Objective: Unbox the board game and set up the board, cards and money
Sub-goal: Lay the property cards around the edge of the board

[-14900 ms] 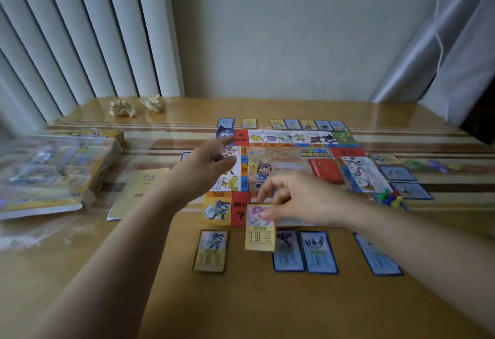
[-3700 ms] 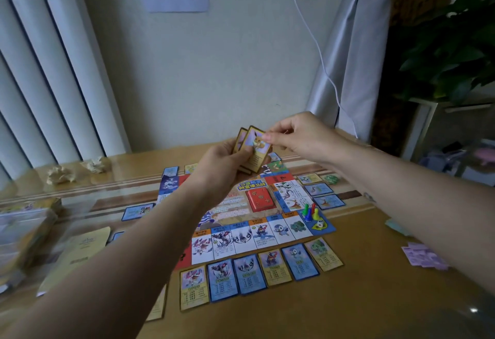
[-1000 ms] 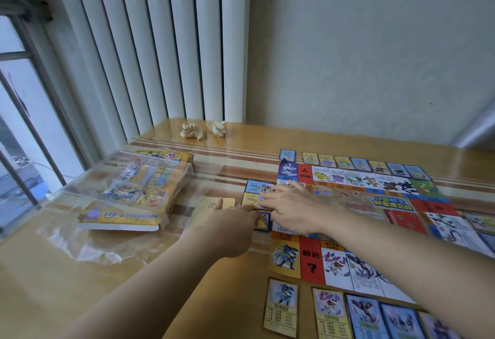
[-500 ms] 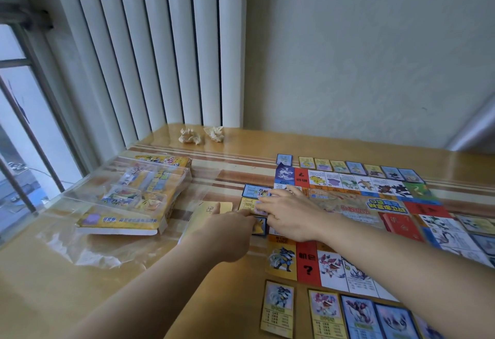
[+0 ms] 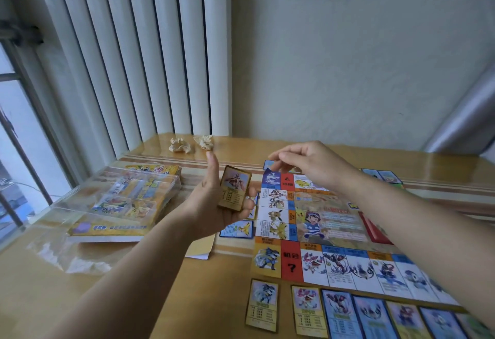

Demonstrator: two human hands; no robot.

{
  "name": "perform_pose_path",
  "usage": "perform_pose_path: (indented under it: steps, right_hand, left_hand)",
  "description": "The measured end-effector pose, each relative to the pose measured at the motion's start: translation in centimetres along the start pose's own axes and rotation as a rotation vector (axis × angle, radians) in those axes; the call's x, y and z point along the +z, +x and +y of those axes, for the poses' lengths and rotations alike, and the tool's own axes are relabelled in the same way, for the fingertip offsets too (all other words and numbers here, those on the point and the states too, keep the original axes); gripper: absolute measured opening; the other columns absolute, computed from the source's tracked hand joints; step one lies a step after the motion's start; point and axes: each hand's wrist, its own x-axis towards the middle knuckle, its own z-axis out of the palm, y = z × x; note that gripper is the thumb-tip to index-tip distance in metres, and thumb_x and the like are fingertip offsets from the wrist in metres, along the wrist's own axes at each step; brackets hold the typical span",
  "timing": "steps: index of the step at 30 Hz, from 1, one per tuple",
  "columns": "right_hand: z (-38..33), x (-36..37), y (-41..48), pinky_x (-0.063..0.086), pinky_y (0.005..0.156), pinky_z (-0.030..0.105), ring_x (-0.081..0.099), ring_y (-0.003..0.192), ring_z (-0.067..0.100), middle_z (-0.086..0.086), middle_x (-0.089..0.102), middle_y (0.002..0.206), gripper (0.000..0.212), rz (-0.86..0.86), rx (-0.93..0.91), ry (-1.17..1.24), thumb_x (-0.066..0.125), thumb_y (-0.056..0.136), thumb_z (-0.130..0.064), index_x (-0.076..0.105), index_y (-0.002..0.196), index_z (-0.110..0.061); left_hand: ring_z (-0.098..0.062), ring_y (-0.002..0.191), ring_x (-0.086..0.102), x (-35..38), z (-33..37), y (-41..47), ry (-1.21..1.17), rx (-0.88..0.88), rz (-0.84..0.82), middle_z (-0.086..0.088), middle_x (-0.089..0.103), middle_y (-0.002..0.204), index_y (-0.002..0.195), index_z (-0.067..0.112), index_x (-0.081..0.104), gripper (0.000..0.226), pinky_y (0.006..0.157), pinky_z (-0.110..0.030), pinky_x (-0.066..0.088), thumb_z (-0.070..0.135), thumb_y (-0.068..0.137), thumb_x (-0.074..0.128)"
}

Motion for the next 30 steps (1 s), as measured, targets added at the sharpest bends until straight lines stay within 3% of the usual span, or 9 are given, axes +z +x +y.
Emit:
perform_pose_path:
  steps: [6, 10, 12, 16, 18, 20, 23, 25, 30]
  right_hand:
    - [-0.9, 0.3, -1.2, 0.043, 0.071, 0.012, 0.060, 0.081, 0.000, -0.011, 0.071, 0.093, 0.023, -0.064, 0.000, 0.026, 0.047, 0.099, -0.026, 0.070, 0.103, -0.022]
    - [-1.7, 1.0, -0.9, 0.047, 0.081, 0.016, 0.063, 0.093, 0.003, -0.011, 0.069, 0.099, 0.022, -0.077, -0.044, -0.005, 0.061, 0.091, -0.030, 0.067, 0.111, -0.024]
    - [-2.2, 1.5, -0.4, 0.049, 0.078, 0.014, 0.066, 0.086, 0.008, -0.010, 0.068, 0.091, 0.028, -0.097, -0.081, -0.015, 0.066, 0.088, -0.025, 0.064, 0.115, -0.023]
    - [-2.5, 1.1, 2.1, 0.045, 0.065, 0.022, 0.055, 0.064, 0.010, -0.010, 0.057, 0.068, 0.031, 0.005, -0.156, -0.087, 0.064, 0.090, -0.017, 0.060, 0.121, -0.021]
    - [-1.4, 0.6, 3.8, 0.040, 0.056, 0.018, 0.048, 0.058, 0.006, -0.006, 0.055, 0.073, 0.026, 0.094, -0.123, -0.120, 0.060, 0.092, -0.014, 0.062, 0.117, -0.021]
    - [0.2, 0.7, 5.4, 0.043, 0.052, 0.017, 0.052, 0.059, 0.004, 0.005, 0.063, 0.088, 0.017, 0.123, -0.036, -0.100, 0.057, 0.092, -0.008, 0.061, 0.106, -0.019]
    - [3.0, 2.2, 7.5, 0.038, 0.050, 0.017, 0.052, 0.063, 0.004, 0.003, 0.062, 0.085, 0.014, 0.133, 0.067, -0.160, 0.061, 0.090, -0.009, 0.058, 0.104, -0.012]
    - [4.6, 3.7, 8.8, 0.032, 0.049, 0.018, 0.048, 0.063, 0.005, -0.005, 0.053, 0.077, 0.017, 0.134, 0.096, -0.211, 0.064, 0.088, -0.011, 0.058, 0.104, -0.011]
    - [7.6, 6.4, 11.8, 0.037, 0.057, 0.025, 0.051, 0.080, 0.018, -0.008, 0.048, 0.073, 0.014, 0.118, 0.141, -0.281, 0.067, 0.087, -0.016, 0.053, 0.089, -0.020]
  left_hand:
    - [-0.016, 0.055, 0.055, 1.5, -0.2, -0.4, -0.100, -0.073, -0.099, -0.009, 0.060, 0.072, 0.098, 0.004, 0.062, 0.100, 0.051, -0.022, 0.050, 0.086, 0.072, 0.011]
    - [-0.018, 0.055, 0.056, 1.8, 0.0, -0.1, 0.020, -0.067, -0.122, -0.012, 0.061, 0.073, 0.095, 0.004, 0.061, 0.098, 0.050, -0.023, 0.049, 0.086, 0.072, 0.011]
    - [-0.019, 0.057, 0.057, 1.9, 0.5, 0.4, 0.103, -0.032, -0.140, -0.013, 0.061, 0.078, 0.101, 0.004, 0.058, 0.097, 0.051, -0.025, 0.049, 0.085, 0.071, 0.013]
    - [-0.024, 0.086, 0.063, 1.3, 2.3, 1.5, 0.212, 0.105, -0.048, -0.015, 0.063, 0.104, 0.120, 0.009, 0.054, 0.085, 0.080, -0.034, 0.052, 0.074, 0.082, 0.016]
    - [-0.025, 0.103, 0.059, 0.7, 2.2, 2.0, 0.539, 0.201, 0.154, -0.017, 0.059, 0.121, 0.126, 0.013, 0.049, 0.057, 0.091, -0.035, 0.048, 0.055, 0.097, 0.023]
    - [-0.023, 0.119, 0.051, -0.7, 1.0, 2.9, 1.176, 0.250, 0.328, -0.012, 0.048, 0.140, 0.138, 0.016, 0.041, 0.041, 0.098, -0.036, 0.045, 0.034, 0.102, 0.034]
    - [-0.023, 0.147, 0.008, -2.1, -2.3, 4.4, 1.856, 0.036, 0.182, -0.001, 0.009, 0.160, 0.151, 0.021, 0.014, 0.052, 0.117, -0.055, 0.008, 0.029, 0.102, 0.030]
    - [-0.023, 0.146, -0.011, -2.2, -4.0, 5.3, 2.035, -0.055, 0.103, -0.002, -0.009, 0.160, 0.152, 0.019, 0.000, 0.055, 0.112, -0.062, -0.008, 0.033, 0.103, 0.020]
    - [-0.021, 0.146, -0.016, -2.3, -5.8, 7.6, 2.132, -0.076, 0.131, -0.002, -0.016, 0.159, 0.151, 0.017, -0.010, 0.058, 0.108, -0.062, -0.019, 0.042, 0.100, 0.004]
